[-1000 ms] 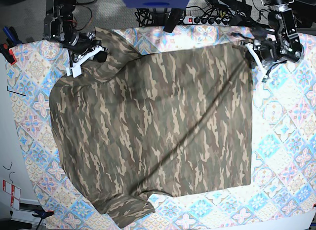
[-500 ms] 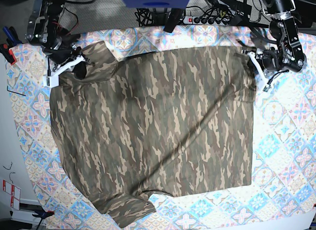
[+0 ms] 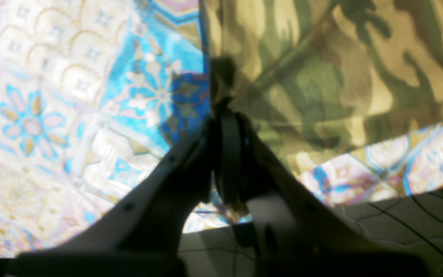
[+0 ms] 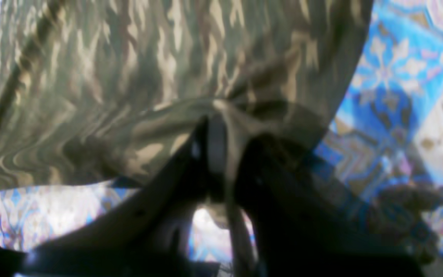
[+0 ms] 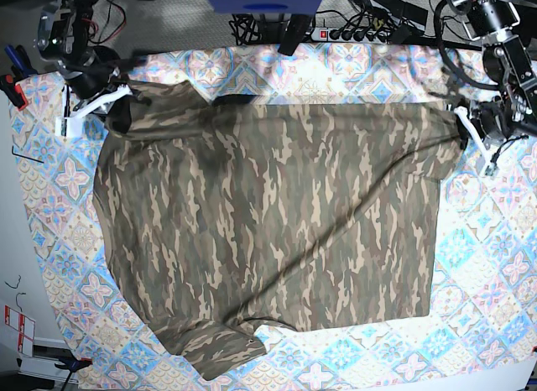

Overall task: Fold the T-shirt properly
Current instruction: 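Lift the shirt's shoulder corners with both grippers and pull them apart, then carry both held corners toward the hem, folding the shirt over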

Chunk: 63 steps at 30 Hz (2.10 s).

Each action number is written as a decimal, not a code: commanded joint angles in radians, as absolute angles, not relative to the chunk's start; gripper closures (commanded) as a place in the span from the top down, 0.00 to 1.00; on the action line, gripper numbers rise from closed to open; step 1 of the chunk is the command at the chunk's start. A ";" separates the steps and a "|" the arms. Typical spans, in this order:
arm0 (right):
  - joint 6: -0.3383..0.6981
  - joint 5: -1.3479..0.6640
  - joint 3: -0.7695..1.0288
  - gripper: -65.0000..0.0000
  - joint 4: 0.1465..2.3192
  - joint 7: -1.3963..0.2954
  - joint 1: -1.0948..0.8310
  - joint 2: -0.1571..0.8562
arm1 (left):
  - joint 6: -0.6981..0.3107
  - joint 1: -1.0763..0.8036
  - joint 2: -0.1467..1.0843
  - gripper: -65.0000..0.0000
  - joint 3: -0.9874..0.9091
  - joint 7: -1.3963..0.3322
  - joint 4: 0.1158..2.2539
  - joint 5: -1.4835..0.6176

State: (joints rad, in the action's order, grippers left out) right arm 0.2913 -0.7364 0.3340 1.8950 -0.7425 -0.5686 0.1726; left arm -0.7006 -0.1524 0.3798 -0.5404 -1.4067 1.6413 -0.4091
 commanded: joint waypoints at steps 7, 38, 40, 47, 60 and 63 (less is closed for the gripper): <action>0.292 -0.716 0.340 0.02 1.917 -0.723 -0.495 0.203 | -0.698 -0.068 0.401 0.03 -0.547 -1.396 1.662 -0.410; 0.292 -0.414 0.317 0.02 1.624 -1.067 0.081 0.202 | -0.698 0.346 0.298 0.03 -0.441 -1.396 1.308 -0.008; 0.292 -0.412 0.295 0.02 1.584 -1.064 0.107 0.205 | -0.698 0.366 0.286 0.03 -0.441 -1.349 1.241 0.016; 0.295 -0.337 0.280 0.02 1.492 -1.063 0.220 0.205 | -0.698 0.463 0.283 0.03 -0.446 -1.230 1.053 0.105; 0.295 -0.306 0.153 0.02 1.191 -0.912 0.394 0.209 | -0.698 0.506 0.271 0.03 -0.446 -1.102 0.989 0.127; 0.295 -0.303 0.101 0.02 1.141 -0.863 0.427 0.232 | -0.698 0.506 0.272 0.03 -0.446 -1.081 0.987 0.130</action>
